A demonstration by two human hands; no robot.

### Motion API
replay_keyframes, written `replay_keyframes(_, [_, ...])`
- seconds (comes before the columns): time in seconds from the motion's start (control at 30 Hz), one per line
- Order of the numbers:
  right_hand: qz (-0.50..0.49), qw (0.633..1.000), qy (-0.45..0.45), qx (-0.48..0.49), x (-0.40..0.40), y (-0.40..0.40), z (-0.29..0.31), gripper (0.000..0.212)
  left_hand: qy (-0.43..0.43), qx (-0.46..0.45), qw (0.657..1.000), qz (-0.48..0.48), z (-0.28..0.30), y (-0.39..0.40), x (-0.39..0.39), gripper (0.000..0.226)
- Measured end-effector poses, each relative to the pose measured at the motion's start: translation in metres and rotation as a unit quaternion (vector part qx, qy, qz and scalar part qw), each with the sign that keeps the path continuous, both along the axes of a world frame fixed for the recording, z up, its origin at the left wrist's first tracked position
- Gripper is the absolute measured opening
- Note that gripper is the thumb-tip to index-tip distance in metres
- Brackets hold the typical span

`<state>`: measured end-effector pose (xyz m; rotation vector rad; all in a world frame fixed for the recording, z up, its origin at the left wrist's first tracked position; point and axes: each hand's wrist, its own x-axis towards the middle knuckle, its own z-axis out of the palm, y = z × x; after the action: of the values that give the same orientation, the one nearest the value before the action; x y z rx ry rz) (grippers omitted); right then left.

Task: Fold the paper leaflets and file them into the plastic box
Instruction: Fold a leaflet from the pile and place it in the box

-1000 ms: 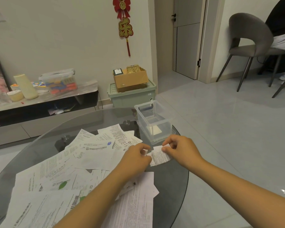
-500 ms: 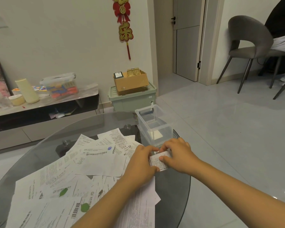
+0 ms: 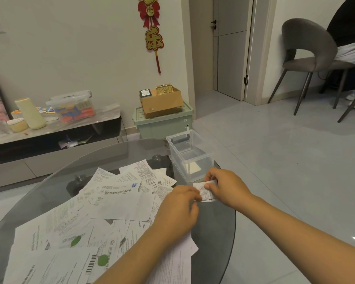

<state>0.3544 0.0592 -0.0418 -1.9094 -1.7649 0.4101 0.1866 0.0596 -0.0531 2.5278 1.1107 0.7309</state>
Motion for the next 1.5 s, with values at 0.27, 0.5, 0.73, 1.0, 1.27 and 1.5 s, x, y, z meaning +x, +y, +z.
replay_keyframes(0.27, [0.094,0.980,-0.174,-0.035,0.003,-0.009,0.003,0.046,0.103,-0.018,0.994,-0.027,0.005,-0.004,-0.003,0.041])
replay_keyframes(0.5, [0.116,0.979,-0.163,-0.042,0.004,-0.011,-0.008,0.042,0.091,-0.038,0.995,-0.016,0.003,-0.003,-0.006,0.039])
replay_keyframes(0.73, [0.090,0.982,-0.163,-0.031,-0.005,-0.008,-0.009,0.041,0.112,-0.032,0.993,-0.018,0.002,-0.003,-0.007,0.040])
replay_keyframes(1.0, [0.097,0.960,-0.259,-0.048,-0.007,-0.021,-0.005,0.044,0.216,0.001,0.976,-0.007,0.006,-0.007,-0.010,0.050])
replay_keyframes(1.27, [0.081,0.960,-0.250,-0.097,-0.009,-0.026,-0.002,0.048,0.252,-0.023,0.967,0.016,0.003,-0.009,-0.011,0.055])
replay_keyframes(1.5, [0.081,0.952,-0.293,-0.033,-0.014,-0.040,-0.002,0.044,0.231,-0.057,0.971,0.020,0.003,-0.002,-0.012,0.050])
